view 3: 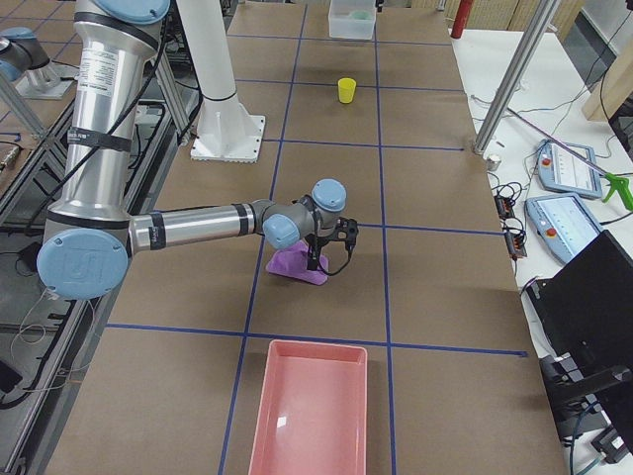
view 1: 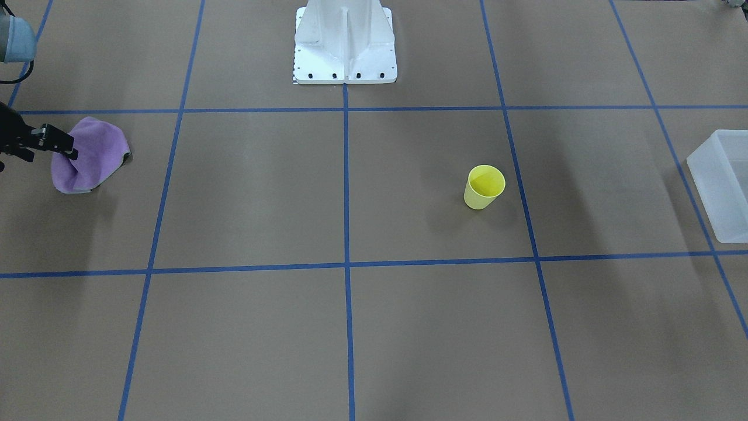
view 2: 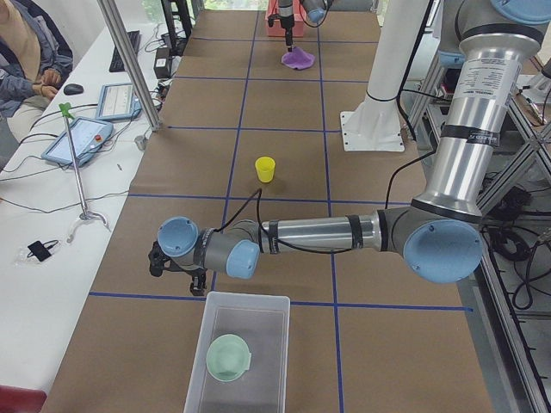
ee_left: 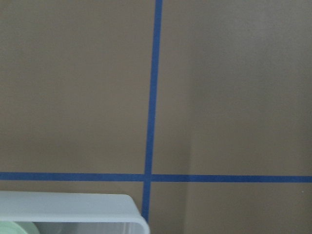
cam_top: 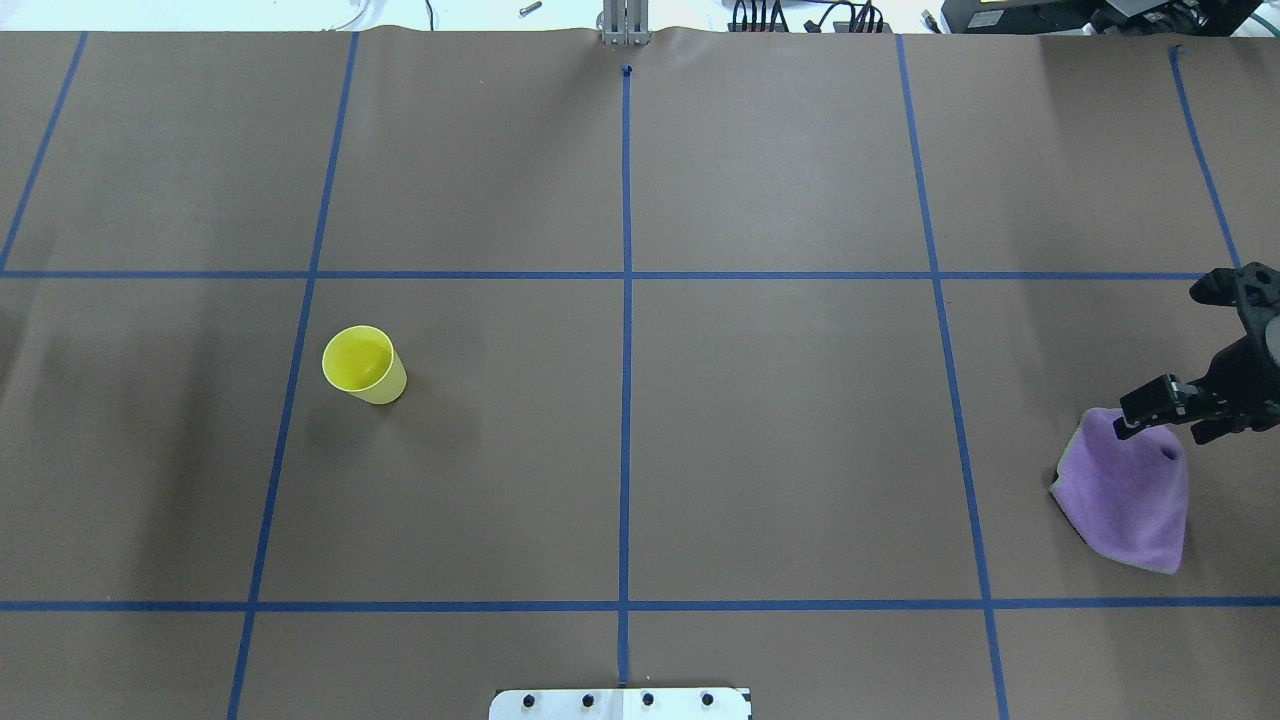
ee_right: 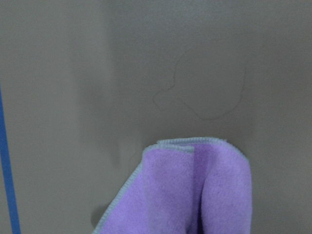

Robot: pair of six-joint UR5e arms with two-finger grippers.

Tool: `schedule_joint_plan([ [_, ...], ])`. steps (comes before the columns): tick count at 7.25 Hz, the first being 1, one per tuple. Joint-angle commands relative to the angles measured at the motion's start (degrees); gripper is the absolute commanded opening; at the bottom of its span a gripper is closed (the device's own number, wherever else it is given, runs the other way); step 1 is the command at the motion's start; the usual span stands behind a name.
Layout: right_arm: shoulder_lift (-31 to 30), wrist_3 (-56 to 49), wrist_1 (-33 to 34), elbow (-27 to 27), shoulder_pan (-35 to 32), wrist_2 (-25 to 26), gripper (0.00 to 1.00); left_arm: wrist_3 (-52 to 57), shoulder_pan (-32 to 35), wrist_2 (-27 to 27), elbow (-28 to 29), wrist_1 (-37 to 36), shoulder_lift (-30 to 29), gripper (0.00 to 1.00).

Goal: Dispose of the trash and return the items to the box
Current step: 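Grasp the purple cloth with the right gripper while the left releases the bowl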

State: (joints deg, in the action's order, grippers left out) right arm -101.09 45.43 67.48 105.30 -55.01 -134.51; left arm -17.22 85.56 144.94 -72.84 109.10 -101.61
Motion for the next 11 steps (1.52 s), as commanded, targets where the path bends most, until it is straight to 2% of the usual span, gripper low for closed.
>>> schedule_joint_plan([
  [1,-1.7,3.5,-3.9,-0.1,2.5,0.9,0.95,-3.8,-0.9,0.2,-1.7,0.2,0.3,0.94],
  [2,-2.3,3.5,-3.9,-0.1,2.5,0.9,0.22,-5.6,-2.5,0.3,-3.3,0.1,0.4,0.94],
  [3,-2.4,3.4,-3.9,-0.1,2.5,0.9,0.0,-8.8,-3.2,0.3,-4.7,0.2,0.4,0.95],
  [7,-3.2,2.9,-3.9,2.5,0.4,0.2,0.0,-22.9,-10.5,-0.1,-14.1,0.4,2.9,0.95],
  [9,-3.1,0.7,-3.1,3.9,-6.7,-2.3,0.0,-37.4,-17.8,-1.5,-22.1,0.2,2.7,0.95],
  [10,-3.2,-3.8,-2.4,3.6,-10.6,-3.8,0.0,-45.2,-23.5,-6.6,-26.7,0.1,2.5,0.95],
  [11,-2.5,-12.5,4.2,3.9,-15.8,-3.8,0.0,-50.4,-28.4,-9.6,-29.3,0.1,1.9,0.95],
])
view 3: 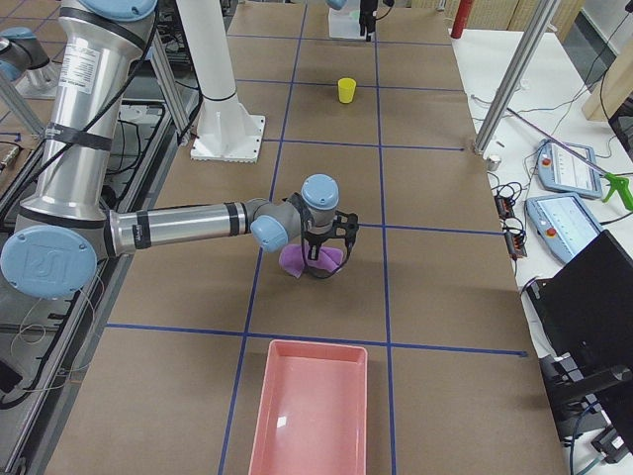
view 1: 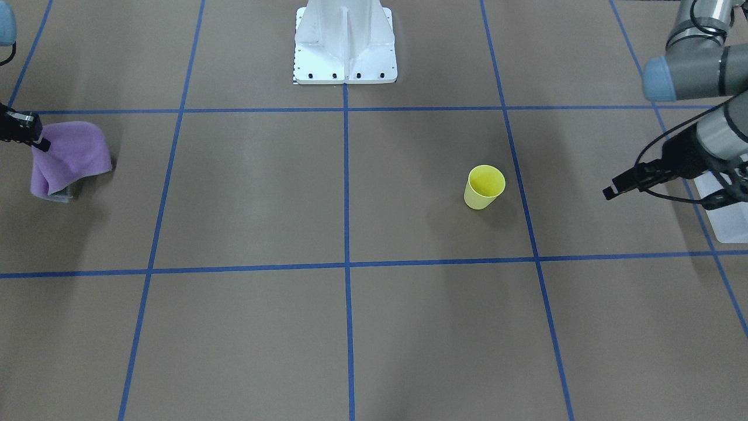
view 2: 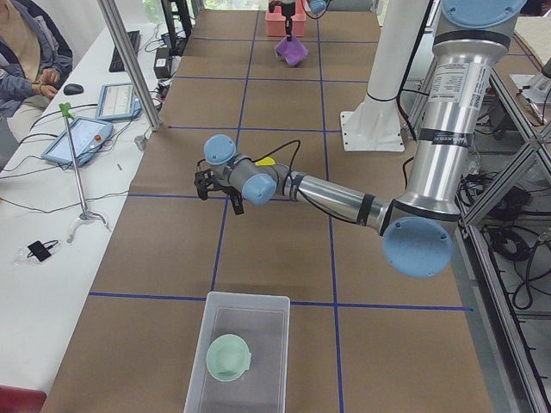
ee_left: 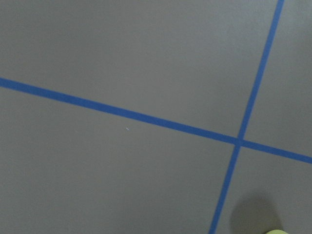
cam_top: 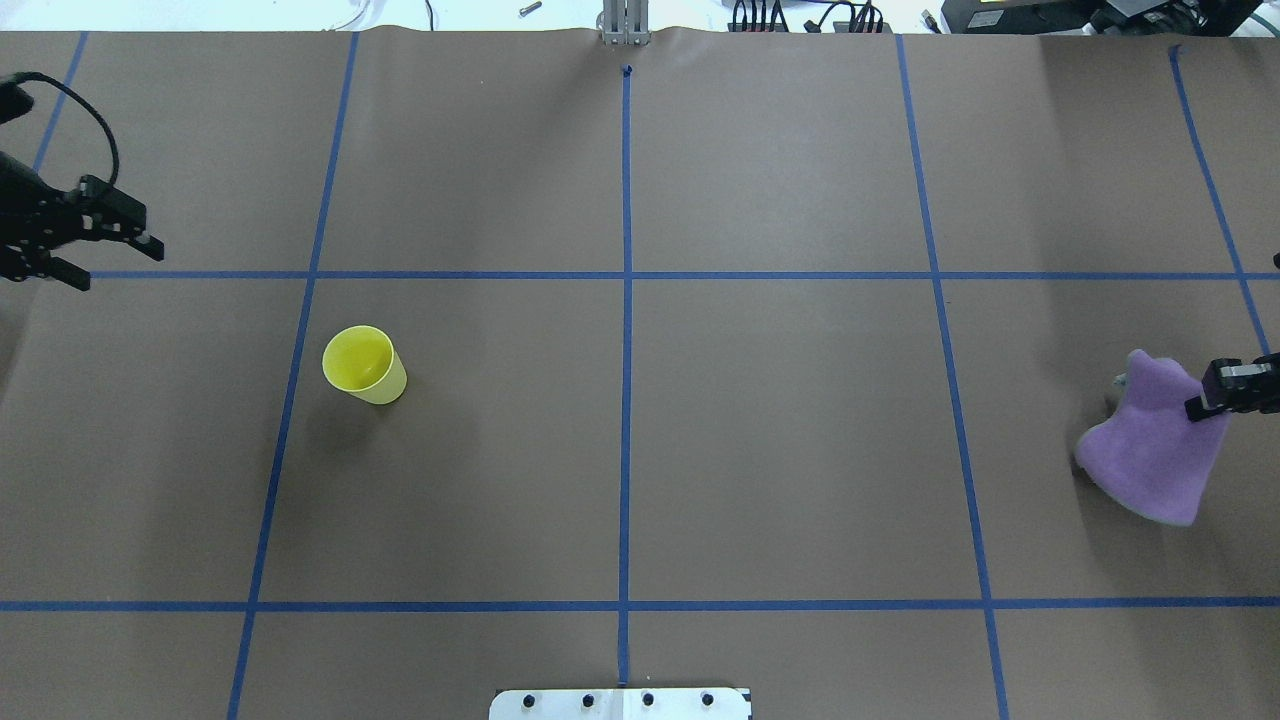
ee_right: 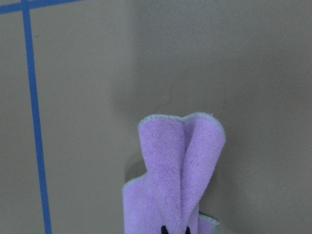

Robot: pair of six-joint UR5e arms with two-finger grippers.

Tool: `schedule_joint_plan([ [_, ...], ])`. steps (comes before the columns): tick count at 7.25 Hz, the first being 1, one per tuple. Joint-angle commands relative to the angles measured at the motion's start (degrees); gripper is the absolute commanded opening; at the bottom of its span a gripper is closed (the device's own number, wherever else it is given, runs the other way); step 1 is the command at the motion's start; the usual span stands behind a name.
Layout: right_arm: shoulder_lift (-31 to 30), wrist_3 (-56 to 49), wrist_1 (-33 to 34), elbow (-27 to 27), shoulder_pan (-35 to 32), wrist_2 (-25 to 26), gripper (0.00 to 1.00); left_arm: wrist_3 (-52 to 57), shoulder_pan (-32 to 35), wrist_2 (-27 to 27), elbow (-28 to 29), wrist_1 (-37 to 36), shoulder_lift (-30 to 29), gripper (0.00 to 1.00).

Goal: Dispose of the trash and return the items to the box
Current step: 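Grasp the yellow cup rim with the left gripper while the right lifts the cloth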

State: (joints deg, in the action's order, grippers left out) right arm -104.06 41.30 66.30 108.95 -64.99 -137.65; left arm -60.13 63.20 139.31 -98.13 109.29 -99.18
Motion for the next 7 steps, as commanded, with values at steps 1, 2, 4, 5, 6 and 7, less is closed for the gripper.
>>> schedule_joint_plan([
  [1,2.1,-18.3,13.6,0.6,-11.1,-0.4,0.0,-12.8,-10.0,-7.0,-4.8,0.0,-3.1,0.95],
  [2,5.0,-27.0,21.9,0.7,-15.9,0.2,0.0,-15.4,-14.0,-10.5,-4.7,-0.2,-4.9,0.94],
  [4,8.6,-42.3,34.4,0.6,-23.2,5.0,0.0,-15.5,-18.0,-14.2,-4.5,-0.2,-5.0,0.93],
  [5,10.0,-45.1,37.5,0.6,-24.6,6.0,0.0,-15.5,-19.2,-14.3,-4.5,-0.1,-4.9,0.93],
  [6,10.2,-45.5,37.7,0.6,-24.9,6.9,0.0,-15.5,-20.7,-16.4,-4.3,0.0,-4.9,0.88],
  [7,10.2,-47.4,37.8,0.3,-25.9,8.0,0.0,-15.5,-21.7,-17.3,-4.1,0.0,-5.0,0.72],
])
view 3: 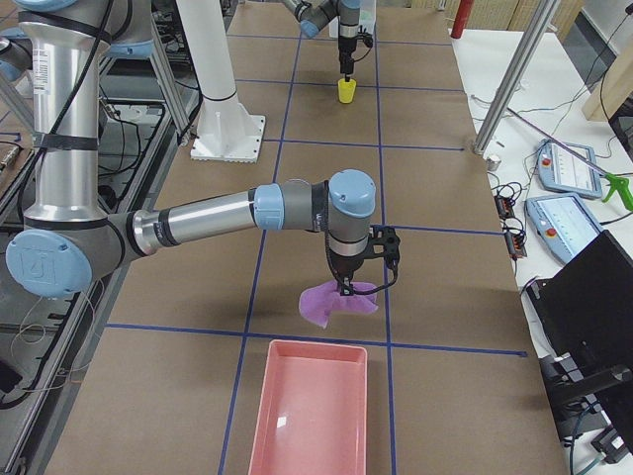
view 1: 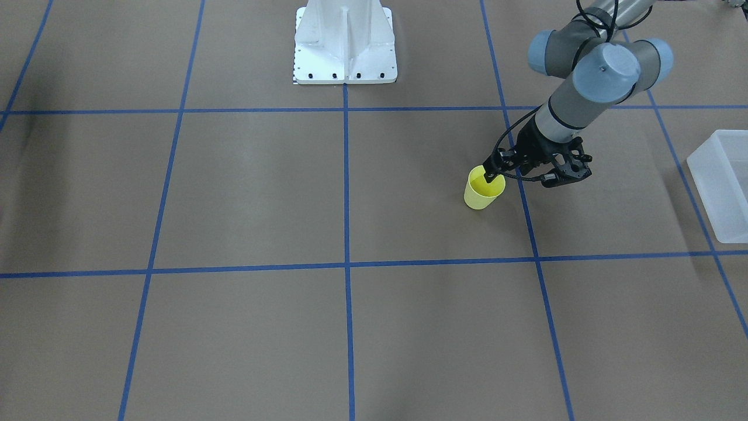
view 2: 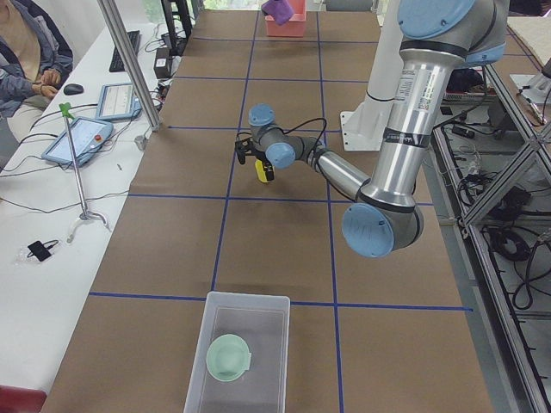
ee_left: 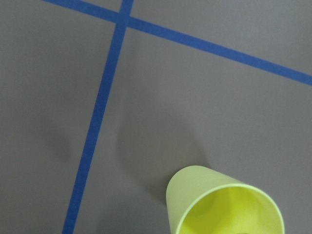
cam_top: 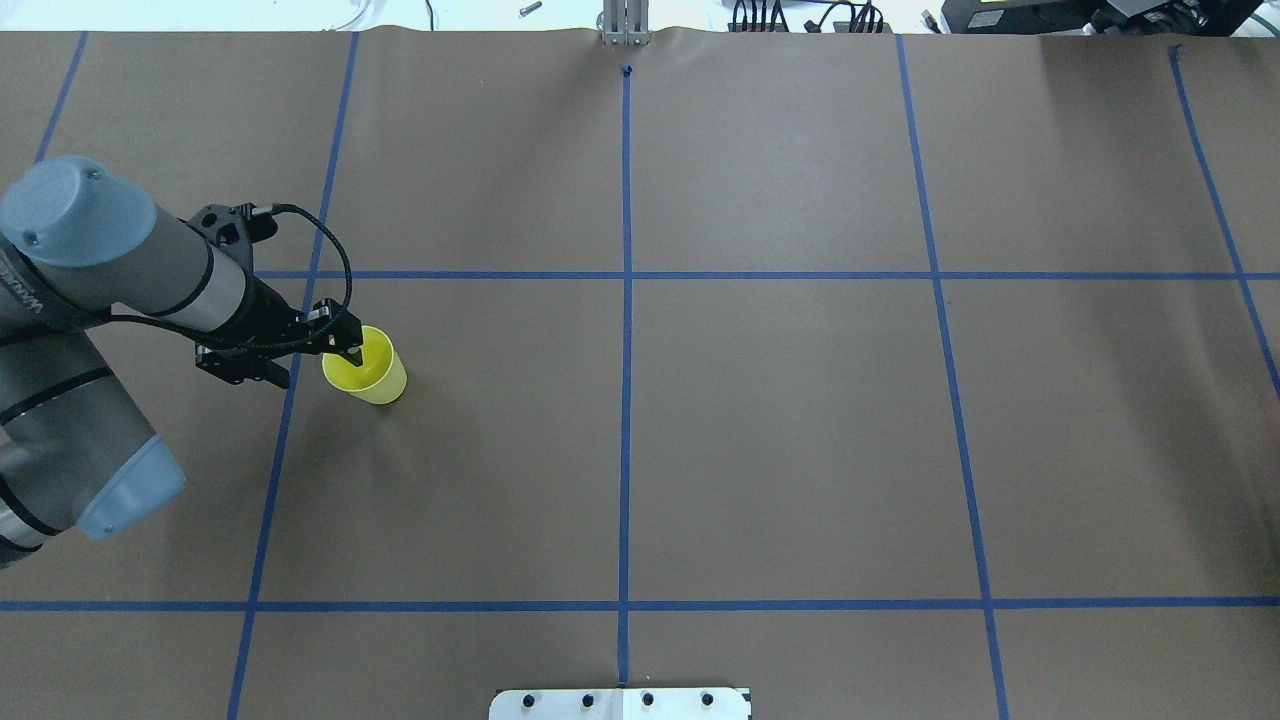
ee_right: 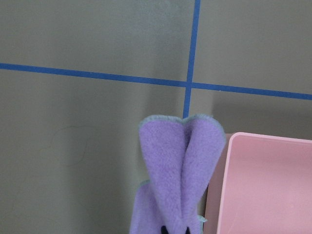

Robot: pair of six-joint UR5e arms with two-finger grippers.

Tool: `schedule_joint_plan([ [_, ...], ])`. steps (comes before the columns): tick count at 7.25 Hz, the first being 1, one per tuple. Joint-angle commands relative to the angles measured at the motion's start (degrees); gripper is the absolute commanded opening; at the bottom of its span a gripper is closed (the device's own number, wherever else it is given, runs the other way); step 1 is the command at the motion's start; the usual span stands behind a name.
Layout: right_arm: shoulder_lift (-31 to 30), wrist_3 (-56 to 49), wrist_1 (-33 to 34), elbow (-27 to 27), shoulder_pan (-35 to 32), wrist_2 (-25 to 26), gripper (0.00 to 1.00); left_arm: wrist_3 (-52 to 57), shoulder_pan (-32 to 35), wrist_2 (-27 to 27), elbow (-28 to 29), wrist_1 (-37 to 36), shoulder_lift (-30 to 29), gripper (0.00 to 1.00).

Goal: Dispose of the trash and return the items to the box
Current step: 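Grasp the yellow cup rim with the left gripper while the right lifts the cloth, then carry the cup to the clear bin while the right drops the cloth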

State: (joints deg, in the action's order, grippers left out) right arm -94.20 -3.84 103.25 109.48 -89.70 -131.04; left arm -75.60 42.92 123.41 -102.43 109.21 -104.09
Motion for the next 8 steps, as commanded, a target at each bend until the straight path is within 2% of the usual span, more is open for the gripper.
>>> schedule_joint_plan([
  [1,0.3,-4.4,0.8,-0.7,-2.1,2.2,0.0,-0.1,-1.4,-1.4,0.1,0.0,0.0,0.18],
  [2,0.2,-6.1,0.8,-1.0,-3.1,3.9,0.0,-0.1,-1.4,-1.2,0.0,0.0,0.1,0.0],
  [4,0.3,-14.0,0.7,-4.8,-6.5,7.1,0.0,0.5,-0.8,-0.5,-0.6,0.0,0.1,0.0],
  [6,-0.2,-19.5,-0.2,-12.1,-6.8,8.9,0.0,3.9,7.5,8.3,-1.4,-0.4,0.3,0.0],
  [8,-1.5,-22.2,-2.1,-16.8,-6.9,9.1,0.0,14.9,16.8,14.0,-0.8,-3.0,0.7,0.0],
])
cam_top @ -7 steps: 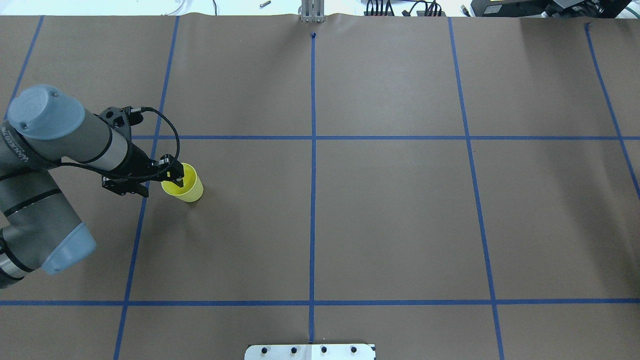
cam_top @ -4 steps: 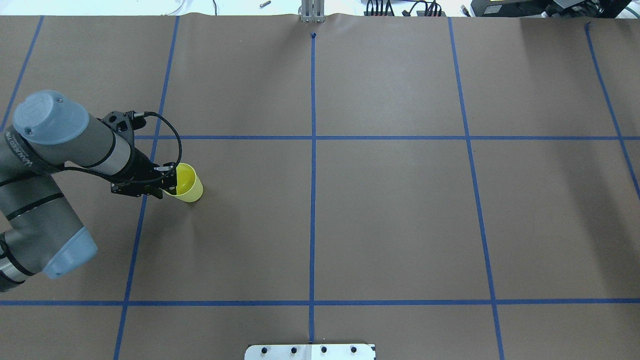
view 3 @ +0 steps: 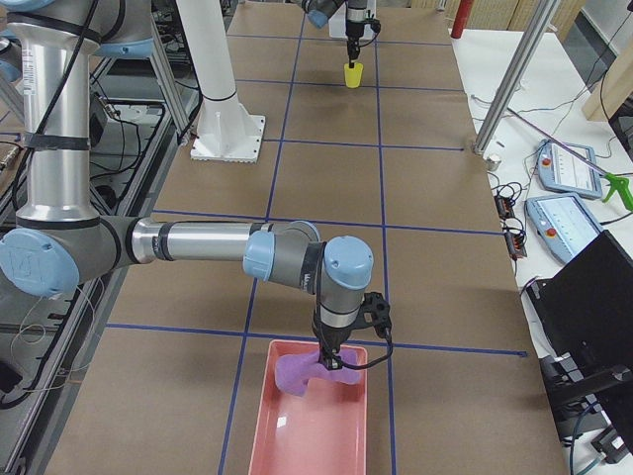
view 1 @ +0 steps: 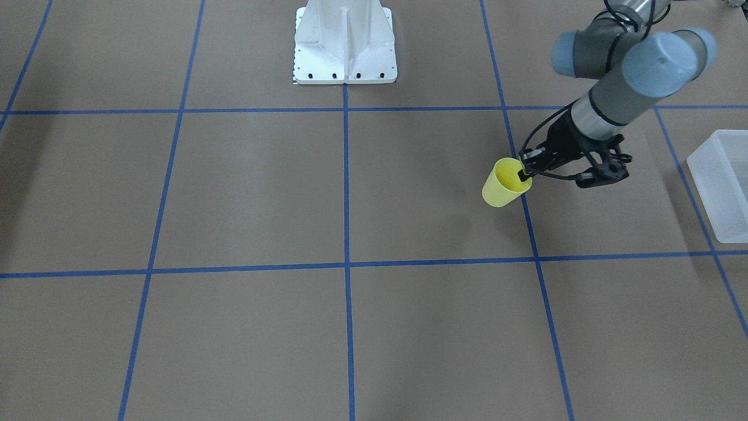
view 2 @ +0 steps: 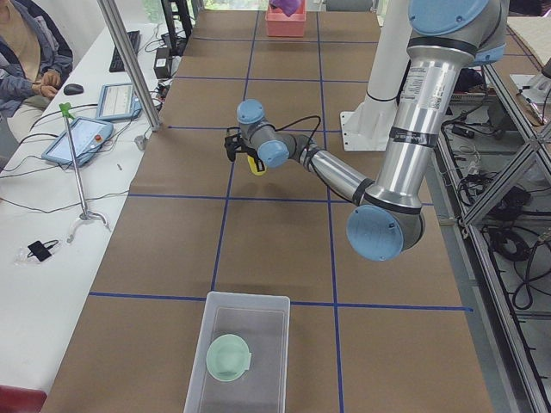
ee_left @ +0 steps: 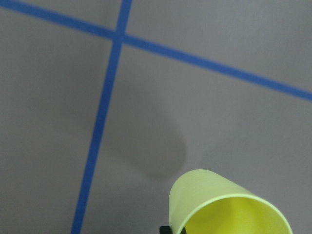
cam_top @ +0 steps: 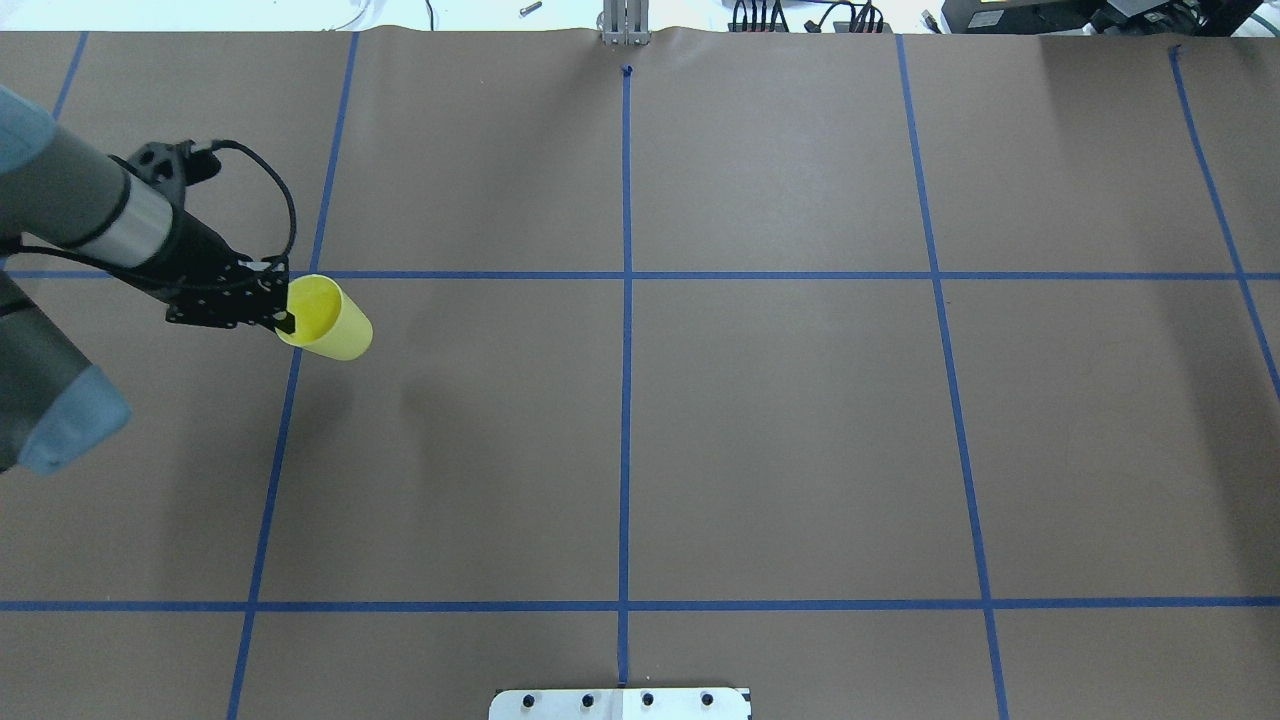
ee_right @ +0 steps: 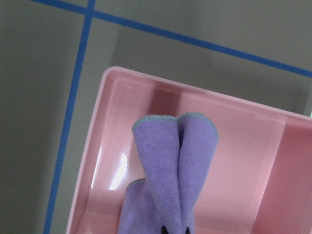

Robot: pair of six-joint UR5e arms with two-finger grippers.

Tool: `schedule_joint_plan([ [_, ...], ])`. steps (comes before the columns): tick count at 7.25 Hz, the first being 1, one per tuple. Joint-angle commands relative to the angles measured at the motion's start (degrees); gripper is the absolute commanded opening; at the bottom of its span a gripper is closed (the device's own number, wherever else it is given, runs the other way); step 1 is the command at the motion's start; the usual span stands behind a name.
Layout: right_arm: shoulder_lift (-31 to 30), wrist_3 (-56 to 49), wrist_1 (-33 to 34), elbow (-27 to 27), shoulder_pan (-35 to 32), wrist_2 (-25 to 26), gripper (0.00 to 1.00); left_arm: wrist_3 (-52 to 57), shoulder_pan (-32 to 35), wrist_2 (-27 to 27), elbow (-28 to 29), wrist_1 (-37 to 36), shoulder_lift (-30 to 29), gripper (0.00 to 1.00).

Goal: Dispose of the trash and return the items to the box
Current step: 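Carry the cup to the clear bin while the right drops the cloth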

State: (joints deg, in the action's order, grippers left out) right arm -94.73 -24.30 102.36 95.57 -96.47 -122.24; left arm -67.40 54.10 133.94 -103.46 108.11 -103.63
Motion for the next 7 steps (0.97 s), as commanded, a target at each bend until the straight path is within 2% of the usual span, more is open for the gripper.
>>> schedule_joint_plan([
  [1,-3.1,-1.7,-6.0,-4.0,0.0,1.6,0.0,17.7,10.6,5.7,0.2,-7.5,0.6,0.0],
  [2,-3.2,-1.5,-8.2,-5.8,0.0,1.5,0.0,30.8,16.6,7.1,0.5,-13.2,2.1,0.0],
  [3,-2.9,-1.2,-8.5,-5.9,0.0,1.6,0.1,44.7,22.0,7.2,1.8,-20.2,2.6,0.0],
  [4,-2.8,-1.1,-8.5,-5.9,0.0,1.4,0.8,57.0,27.9,7.2,4.8,-25.4,2.6,0.0],
  [5,-2.5,-1.0,-8.5,-5.4,0.0,1.1,1.0,67.6,33.3,7.2,9.9,-27.1,2.6,0.0],
  [7,-1.8,0.6,-8.5,-2.6,0.0,0.0,1.0,82.7,40.1,7.0,17.7,-27.1,2.6,0.0],
])
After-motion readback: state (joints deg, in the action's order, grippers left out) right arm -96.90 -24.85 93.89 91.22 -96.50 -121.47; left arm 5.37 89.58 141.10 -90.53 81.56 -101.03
